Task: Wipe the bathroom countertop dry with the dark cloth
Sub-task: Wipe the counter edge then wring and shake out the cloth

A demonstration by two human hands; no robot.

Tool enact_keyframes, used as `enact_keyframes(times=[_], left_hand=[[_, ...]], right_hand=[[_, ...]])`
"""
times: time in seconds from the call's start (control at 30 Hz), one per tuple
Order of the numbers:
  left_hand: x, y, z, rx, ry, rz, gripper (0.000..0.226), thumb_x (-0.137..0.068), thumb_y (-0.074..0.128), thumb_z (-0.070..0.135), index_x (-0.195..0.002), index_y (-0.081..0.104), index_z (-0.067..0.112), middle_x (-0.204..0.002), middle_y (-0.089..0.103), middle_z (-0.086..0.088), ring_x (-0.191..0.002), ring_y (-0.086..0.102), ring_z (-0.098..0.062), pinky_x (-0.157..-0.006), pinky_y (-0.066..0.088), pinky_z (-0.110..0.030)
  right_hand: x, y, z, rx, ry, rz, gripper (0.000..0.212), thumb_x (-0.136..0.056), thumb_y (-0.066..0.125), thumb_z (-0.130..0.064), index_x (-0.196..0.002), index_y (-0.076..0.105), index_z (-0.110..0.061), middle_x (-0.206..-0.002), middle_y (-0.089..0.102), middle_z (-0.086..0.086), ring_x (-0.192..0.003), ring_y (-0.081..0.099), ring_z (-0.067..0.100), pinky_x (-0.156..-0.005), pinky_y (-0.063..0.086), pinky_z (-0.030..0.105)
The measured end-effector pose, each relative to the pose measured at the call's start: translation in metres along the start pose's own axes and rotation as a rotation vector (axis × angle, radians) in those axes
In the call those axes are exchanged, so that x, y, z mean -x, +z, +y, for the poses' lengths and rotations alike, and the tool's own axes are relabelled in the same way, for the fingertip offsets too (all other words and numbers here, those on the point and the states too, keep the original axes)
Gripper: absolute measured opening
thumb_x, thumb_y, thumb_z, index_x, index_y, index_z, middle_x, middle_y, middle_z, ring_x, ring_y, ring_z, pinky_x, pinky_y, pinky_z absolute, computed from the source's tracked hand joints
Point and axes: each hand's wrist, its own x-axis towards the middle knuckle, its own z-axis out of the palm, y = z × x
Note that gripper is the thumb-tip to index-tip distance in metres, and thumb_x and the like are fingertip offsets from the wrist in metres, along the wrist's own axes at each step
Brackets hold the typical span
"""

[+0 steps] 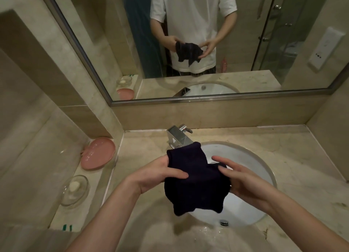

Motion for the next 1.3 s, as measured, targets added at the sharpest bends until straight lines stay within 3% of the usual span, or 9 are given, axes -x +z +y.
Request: enact_keyframes(times=[0.37, 0.53, 0.63, 0.73, 0.87, 1.0, 1.07, 1.13, 1.3], left_hand=[[0.001, -0.015, -0.007, -0.018, 0.052, 0.327, 0.036, -0.081, 0.077, -0.003, -0.114, 0.072, 0.010, -0.105, 0.078, -0.007, -0.102, 0.073, -0.027, -0.085, 0.058, -0.029], [-0.001, -0.006, -0.005, -0.106, -0.028, 0.335, 0.044, -0.072, 0.081, -0.009, -0.103, 0.067, 0.019, -0.092, 0.079, 0.002, -0.088, 0.073, -0.007, -0.079, 0.053, -0.021], [-0.001, -0.010, -0.013, -0.115, -0.157, 0.330, 0.071, -0.071, 0.085, 0.000, -0.130, 0.047, 0.013, -0.087, 0.077, 0.007, -0.088, 0.070, -0.005, -0.081, 0.048, -0.020], [0.001, -0.012, -0.021, -0.169, -0.071, 0.288, 0.107, -0.067, 0.086, 0.002, -0.143, 0.023, 0.043, -0.091, 0.078, -0.004, -0.094, 0.073, -0.018, -0.102, 0.049, -0.033], [-0.002, -0.004, -0.023, -0.557, 0.059, 0.368, 0.043, -0.065, 0.084, 0.024, -0.098, 0.069, 0.047, -0.090, 0.074, 0.009, -0.088, 0.070, -0.009, -0.086, 0.056, -0.030], [0.002, -0.005, -0.008, -0.800, 0.121, 0.522, 0.006, -0.083, 0.077, 0.034, -0.084, 0.074, 0.040, -0.102, 0.063, 0.018, -0.103, 0.058, -0.008, -0.083, 0.044, -0.023], [0.005, -0.015, 0.001, -0.929, 0.141, 0.418, 0.005, -0.082, 0.078, 0.040, -0.086, 0.075, 0.040, -0.132, 0.045, 0.021, -0.132, 0.037, -0.006, -0.105, 0.030, -0.025], [0.007, -0.023, 0.009, -0.833, 0.174, 0.162, 0.009, -0.081, 0.081, 0.035, -0.084, 0.073, 0.038, -0.149, 0.037, 0.023, -0.143, 0.029, 0.001, -0.115, 0.023, -0.025], [-0.002, 0.006, 0.004, -0.098, 0.178, -0.172, 0.036, -0.081, 0.078, 0.021, -0.111, 0.058, 0.014, -0.117, 0.068, -0.009, -0.114, 0.061, -0.021, -0.101, 0.046, -0.037]], right_hand=[[0.000, -0.013, -0.012, 0.357, -0.483, 0.259, 0.038, -0.084, 0.072, 0.007, -0.114, 0.068, -0.016, -0.106, 0.075, 0.001, -0.099, 0.073, 0.022, -0.080, 0.059, 0.026], [-0.003, -0.006, -0.012, 0.363, -0.620, 0.290, 0.036, -0.088, 0.070, 0.005, -0.108, 0.070, -0.025, -0.104, 0.073, -0.001, -0.099, 0.071, 0.021, -0.084, 0.057, 0.030], [-0.001, -0.002, -0.012, 0.468, -0.655, 0.352, 0.038, -0.086, 0.074, 0.000, -0.114, 0.070, -0.027, -0.107, 0.073, -0.012, -0.105, 0.069, 0.008, -0.093, 0.052, 0.021], [-0.001, -0.007, -0.009, 0.819, -0.654, 0.485, 0.035, -0.087, 0.077, -0.015, -0.115, 0.071, -0.035, -0.103, 0.071, -0.029, -0.102, 0.065, -0.006, -0.089, 0.049, 0.012], [-0.005, -0.020, -0.008, 1.193, -0.736, 0.484, 0.013, -0.090, 0.072, -0.024, -0.098, 0.070, -0.034, -0.101, 0.057, -0.026, -0.102, 0.055, -0.001, -0.081, 0.041, 0.014], [-0.007, -0.021, -0.018, 0.957, -0.640, 0.235, 0.004, -0.094, 0.056, -0.038, -0.095, 0.059, -0.036, -0.119, 0.051, -0.014, -0.112, 0.054, 0.008, -0.091, 0.046, 0.026], [-0.005, -0.014, -0.029, 0.760, -0.532, 0.086, 0.012, -0.096, 0.051, -0.040, -0.097, 0.056, -0.029, -0.096, 0.062, -0.003, -0.087, 0.060, 0.018, -0.080, 0.048, 0.046], [-0.003, -0.004, -0.043, 0.699, -0.489, 0.007, 0.016, -0.097, 0.052, -0.039, -0.099, 0.056, -0.023, -0.079, 0.060, 0.000, -0.071, 0.056, 0.018, -0.066, 0.047, 0.038], [-0.010, 0.020, -0.082, 0.673, -0.452, -0.200, 0.014, -0.098, 0.057, -0.029, -0.104, 0.060, -0.017, -0.081, 0.063, -0.009, -0.074, 0.057, 0.004, -0.065, 0.046, 0.017]])
